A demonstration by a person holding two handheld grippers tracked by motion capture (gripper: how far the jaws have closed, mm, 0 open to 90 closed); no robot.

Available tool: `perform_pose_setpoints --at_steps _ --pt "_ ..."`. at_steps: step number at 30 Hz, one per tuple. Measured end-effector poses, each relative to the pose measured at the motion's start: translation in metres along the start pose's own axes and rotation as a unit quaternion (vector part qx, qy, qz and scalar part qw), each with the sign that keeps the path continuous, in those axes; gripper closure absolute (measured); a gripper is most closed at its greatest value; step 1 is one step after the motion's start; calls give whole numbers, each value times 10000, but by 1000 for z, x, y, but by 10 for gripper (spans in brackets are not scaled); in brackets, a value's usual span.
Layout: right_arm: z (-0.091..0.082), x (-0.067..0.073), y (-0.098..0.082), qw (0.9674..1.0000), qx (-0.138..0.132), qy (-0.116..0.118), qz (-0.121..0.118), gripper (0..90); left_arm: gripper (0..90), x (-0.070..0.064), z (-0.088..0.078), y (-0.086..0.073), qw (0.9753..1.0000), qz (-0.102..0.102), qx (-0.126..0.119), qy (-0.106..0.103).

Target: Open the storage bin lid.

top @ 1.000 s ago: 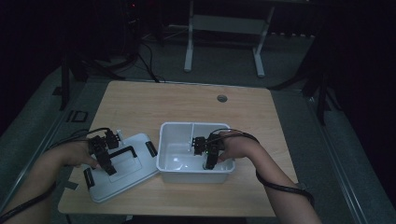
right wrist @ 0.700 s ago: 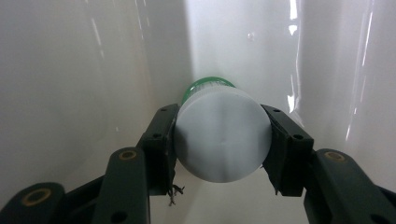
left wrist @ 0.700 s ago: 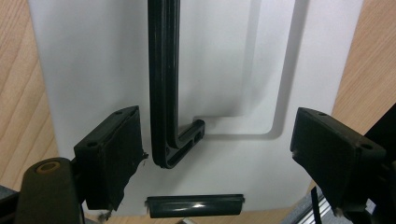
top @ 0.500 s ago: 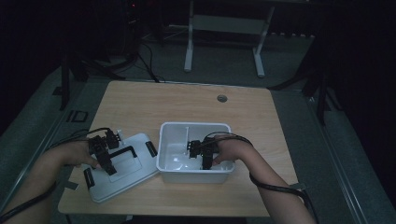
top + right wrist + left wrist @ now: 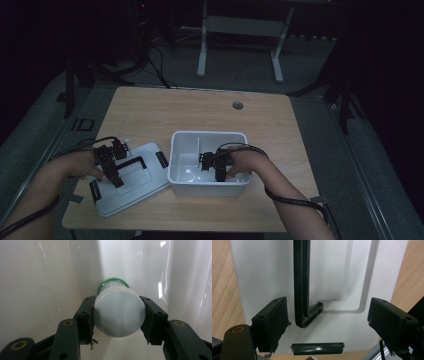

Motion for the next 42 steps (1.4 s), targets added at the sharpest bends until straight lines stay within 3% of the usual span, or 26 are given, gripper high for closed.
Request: perform_pose_setpoints --at_steps 10,24,29,32,39,42 --pt "0 -1 -4 10000 69 -14 14 439 165 -1 -2 1 10000 21 -51 -12" --pt "-32 -6 -18 9994 -321 -98 125 383 165 -1 1 1 10000 16 4 1" --pt "-42 -5 -23 9985 -535 -22 150 346 165 -1 0 0 10000 15 10 -6" --pt "-51 -8 -32 9981 -578 -110 206 316 165 -2 -1 1 10000 14 8 3" --pt "-77 -11 -48 9943 -986 -176 364 235 165 -3 0 0 10000 15 73 -13" --pt "-81 -10 -55 9939 -1037 -237 298 211 165 -3 0 0 10000 13 81 -21"
Point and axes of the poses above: each handheld gripper's, and its own axes: z roughly forward along the jaws, y roughly out of its top, x roughly to its left, the point moved 8 cm from there along z, roughly forward along the jaws, and after that the axes turned 10 degrees about x, right-handed, at the moved point
